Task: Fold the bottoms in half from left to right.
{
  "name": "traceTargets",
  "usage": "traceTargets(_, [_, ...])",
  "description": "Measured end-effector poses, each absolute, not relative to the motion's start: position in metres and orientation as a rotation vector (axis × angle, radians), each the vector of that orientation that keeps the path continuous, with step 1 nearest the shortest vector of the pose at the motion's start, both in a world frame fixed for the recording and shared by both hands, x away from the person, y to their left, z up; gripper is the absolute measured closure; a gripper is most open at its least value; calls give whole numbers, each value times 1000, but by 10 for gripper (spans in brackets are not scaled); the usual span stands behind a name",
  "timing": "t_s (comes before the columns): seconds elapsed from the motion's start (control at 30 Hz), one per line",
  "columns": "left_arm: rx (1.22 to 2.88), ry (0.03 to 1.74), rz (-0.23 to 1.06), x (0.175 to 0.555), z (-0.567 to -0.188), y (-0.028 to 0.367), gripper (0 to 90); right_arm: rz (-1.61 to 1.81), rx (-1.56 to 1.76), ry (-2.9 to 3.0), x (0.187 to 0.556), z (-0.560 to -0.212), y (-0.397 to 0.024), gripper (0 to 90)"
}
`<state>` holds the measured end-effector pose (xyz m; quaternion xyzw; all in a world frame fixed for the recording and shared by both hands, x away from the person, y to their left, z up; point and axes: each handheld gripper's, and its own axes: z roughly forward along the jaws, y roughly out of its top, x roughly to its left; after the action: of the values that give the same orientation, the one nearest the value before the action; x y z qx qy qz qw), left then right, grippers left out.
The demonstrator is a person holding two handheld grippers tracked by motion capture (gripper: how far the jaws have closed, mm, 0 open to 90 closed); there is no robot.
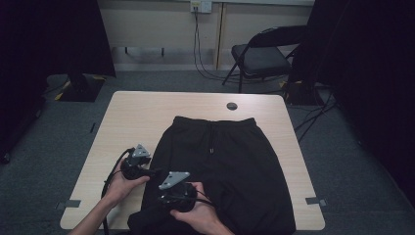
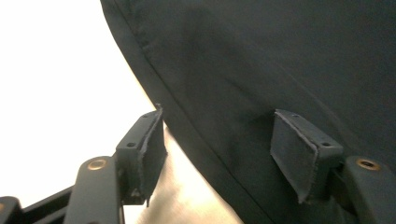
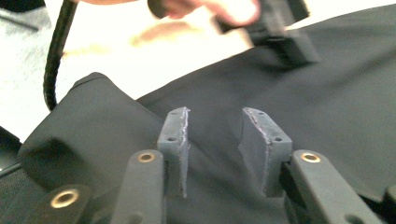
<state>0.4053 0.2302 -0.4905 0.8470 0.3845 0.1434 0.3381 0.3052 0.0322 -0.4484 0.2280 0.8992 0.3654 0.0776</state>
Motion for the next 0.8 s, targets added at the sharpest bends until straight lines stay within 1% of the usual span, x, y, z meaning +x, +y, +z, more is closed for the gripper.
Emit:
traceTargets(0.07, [2205, 1005, 374, 408, -490, 230, 346, 1085, 674, 2710, 306, -453, 40, 620])
traceTargets(0.1, [2195, 1001, 390, 411, -491, 232, 346, 1097, 675, 2726, 307, -459, 53, 612])
traceTargets(0.13, [2189, 1002, 396, 411, -492, 232, 346, 1111, 672, 2731, 307, -461, 57, 597])
traceTargets(0.23, [2204, 998, 474, 414, -491, 235, 346, 1106, 653, 2760, 306, -469, 69, 543])
traceTargets(0.27, [2201, 1009, 475, 416, -491, 236, 346, 1088, 642, 2764, 305, -472, 71, 527])
traceTargets(0.33, [2194, 1020, 473, 417, -491, 238, 344, 1083, 667, 2777, 305, -478, 70, 459])
traceTargets(0.37, [2176, 1038, 464, 419, -492, 241, 342, 1088, 688, 2784, 304, -481, 68, 440])
traceTargets(0.5, [2154, 1062, 422, 419, -493, 244, 345, 1070, 648, 2730, 298, -489, 55, 456])
traceTargets(0.8, [2166, 1070, 366, 415, -490, 244, 355, 1064, 593, 2739, 293, -489, 31, 458])
